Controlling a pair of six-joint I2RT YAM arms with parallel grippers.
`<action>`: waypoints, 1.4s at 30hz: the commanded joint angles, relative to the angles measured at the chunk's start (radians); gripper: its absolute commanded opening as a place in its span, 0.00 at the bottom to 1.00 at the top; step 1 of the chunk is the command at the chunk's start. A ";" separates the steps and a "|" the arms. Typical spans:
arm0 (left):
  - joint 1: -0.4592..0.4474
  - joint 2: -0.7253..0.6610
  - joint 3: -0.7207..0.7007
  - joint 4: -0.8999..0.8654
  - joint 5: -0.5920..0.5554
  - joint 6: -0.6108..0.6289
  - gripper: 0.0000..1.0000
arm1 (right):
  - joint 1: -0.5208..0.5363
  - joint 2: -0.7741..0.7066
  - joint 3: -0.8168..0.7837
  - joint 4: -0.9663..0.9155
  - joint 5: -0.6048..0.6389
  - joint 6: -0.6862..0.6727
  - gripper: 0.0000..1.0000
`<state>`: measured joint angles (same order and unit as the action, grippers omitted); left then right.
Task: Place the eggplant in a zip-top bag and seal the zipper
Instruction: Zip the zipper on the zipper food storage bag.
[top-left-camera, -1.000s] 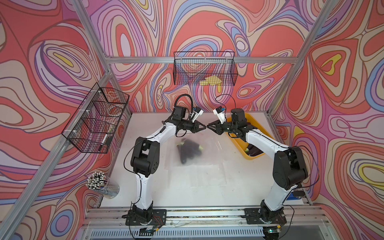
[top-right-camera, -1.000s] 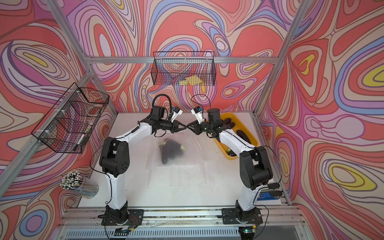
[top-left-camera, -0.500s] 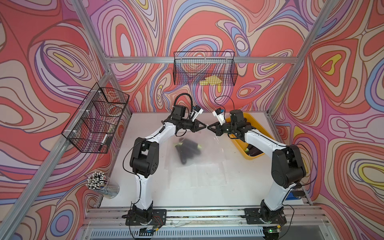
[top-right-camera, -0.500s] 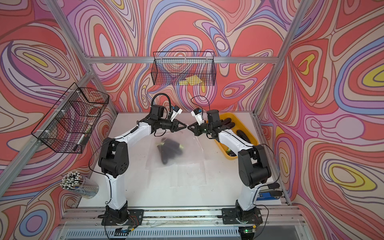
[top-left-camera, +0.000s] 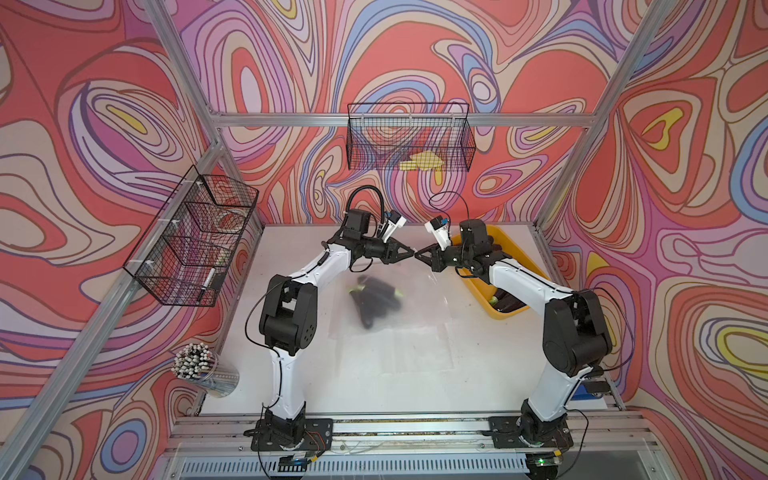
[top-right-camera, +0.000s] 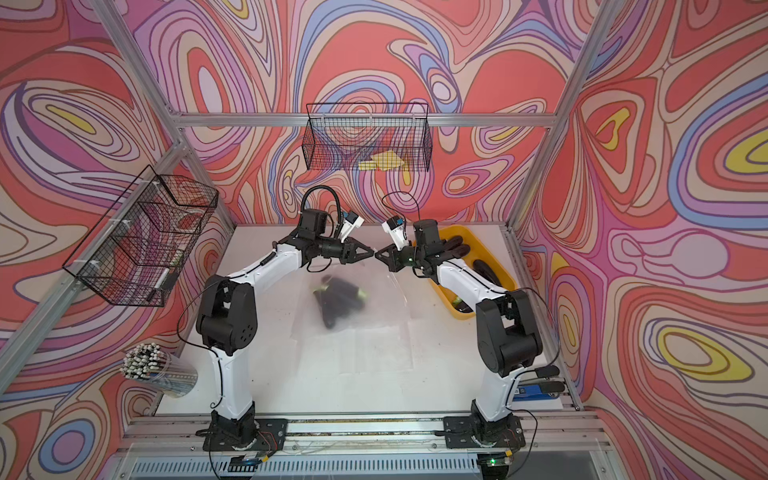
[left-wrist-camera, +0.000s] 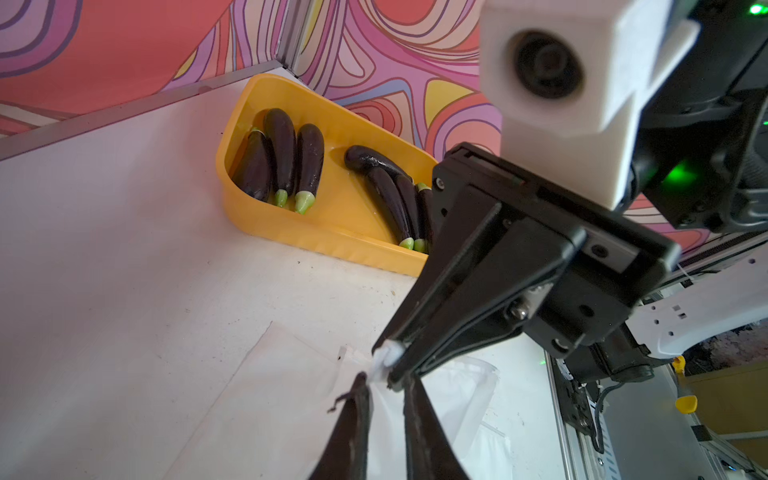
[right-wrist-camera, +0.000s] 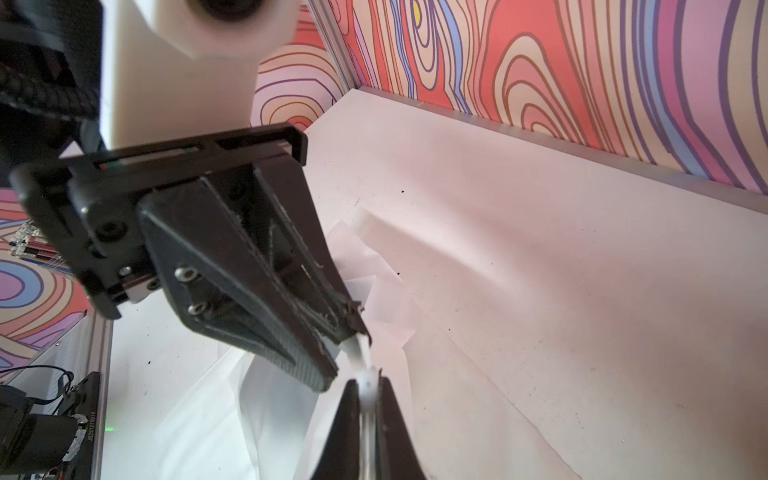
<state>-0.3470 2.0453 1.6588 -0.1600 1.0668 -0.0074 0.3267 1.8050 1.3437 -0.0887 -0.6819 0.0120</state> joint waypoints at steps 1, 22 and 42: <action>-0.006 -0.033 0.001 0.013 0.059 0.024 0.15 | 0.005 -0.004 -0.013 0.021 -0.010 0.003 0.04; -0.015 0.000 0.035 -0.013 0.101 0.033 0.13 | 0.012 -0.003 -0.015 0.037 -0.018 0.001 0.04; 0.006 -0.067 -0.095 0.208 -0.025 -0.116 0.00 | 0.013 -0.027 -0.022 -0.030 0.008 0.001 0.04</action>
<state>-0.3412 2.0357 1.6085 -0.0723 1.0782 -0.0479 0.3351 1.8042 1.3399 -0.0910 -0.6926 0.0200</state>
